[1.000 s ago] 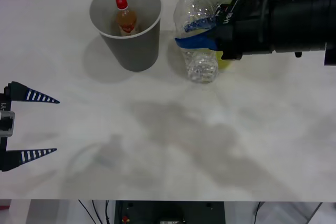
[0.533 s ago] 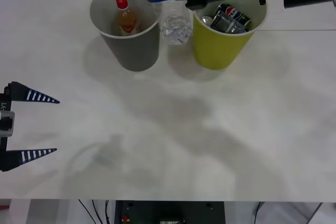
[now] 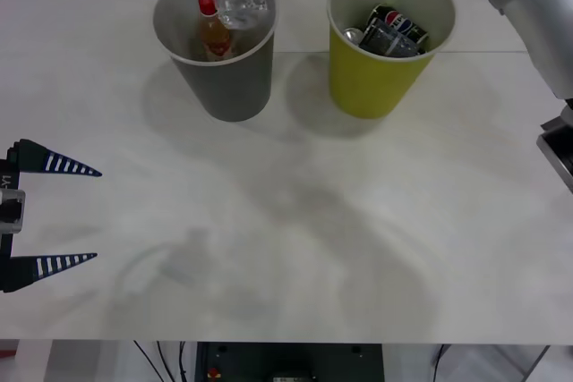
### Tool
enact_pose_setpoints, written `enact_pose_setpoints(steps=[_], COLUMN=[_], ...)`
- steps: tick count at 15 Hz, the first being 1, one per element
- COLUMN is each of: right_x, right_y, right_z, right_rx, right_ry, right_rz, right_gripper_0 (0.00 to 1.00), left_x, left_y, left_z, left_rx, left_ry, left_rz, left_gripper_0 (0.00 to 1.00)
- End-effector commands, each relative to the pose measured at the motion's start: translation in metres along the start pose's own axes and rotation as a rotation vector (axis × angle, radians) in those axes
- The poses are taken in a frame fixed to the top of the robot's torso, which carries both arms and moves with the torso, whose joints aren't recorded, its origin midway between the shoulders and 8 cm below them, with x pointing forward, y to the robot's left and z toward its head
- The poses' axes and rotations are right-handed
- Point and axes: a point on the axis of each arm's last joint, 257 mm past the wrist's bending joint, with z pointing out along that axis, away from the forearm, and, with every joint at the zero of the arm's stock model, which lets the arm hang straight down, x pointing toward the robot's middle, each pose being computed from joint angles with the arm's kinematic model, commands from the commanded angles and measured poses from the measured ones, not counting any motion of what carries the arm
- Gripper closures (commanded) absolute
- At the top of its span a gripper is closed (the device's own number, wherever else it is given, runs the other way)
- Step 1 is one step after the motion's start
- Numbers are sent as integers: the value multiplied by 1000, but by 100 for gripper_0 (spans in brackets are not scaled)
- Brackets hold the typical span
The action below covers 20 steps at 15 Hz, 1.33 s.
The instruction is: Put the can into the green bin and the plastic bottle into the gray bin
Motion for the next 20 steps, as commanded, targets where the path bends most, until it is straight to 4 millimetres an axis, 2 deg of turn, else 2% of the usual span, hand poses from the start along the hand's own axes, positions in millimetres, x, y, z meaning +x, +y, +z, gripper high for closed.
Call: enact_pose_setpoints(steps=[1, 3, 4, 5, 6, 7, 8, 11, 13, 17, 20], right_x=[-8, -7, -7, -6, -6, -6, -4, 0, 10, 35, 62], right_y=[-4, -3, -4, -2, -2, -2, 1, 2, 2, 8, 16], right_z=[19, 25, 25, 26, 26, 26, 26, 21, 11, -23, -60], right_rx=[24, 27, 28, 25, 24, 23, 14, -7, -37, -74, -96], right_ry=[-18, -24, -24, -22, -23, -21, -18, -2, 32, 44, 78], right_rz=[-1, -2, -3, -5, -9, -16, -15, -10, -8, -21, -61], right_gripper_0=[100, 98, 93, 83, 55, 20, 0, 0, 0, 0, 0], left_x=[0, 0, 0, 0, 0, 0, 0, 0, 0, 0, 0], left_y=[0, 0, 0, 0, 0, 0, 0, 0, 0, 0, 0], left_z=[0, 0, 0, 0, 0, 0, 0, 0, 0, 0, 0], left_rx=[0, 0, 0, 0, 0, 0, 0, 0, 0, 0, 0], left_ry=[0, 0, 0, 0, 0, 0, 0, 0, 0, 0, 0], left_rz=[0, 0, 0, 0, 0, 0, 0, 0, 0, 0, 0], left_gripper_0=[0, 0, 0, 0, 0, 0, 0, 0, 0, 0, 0])
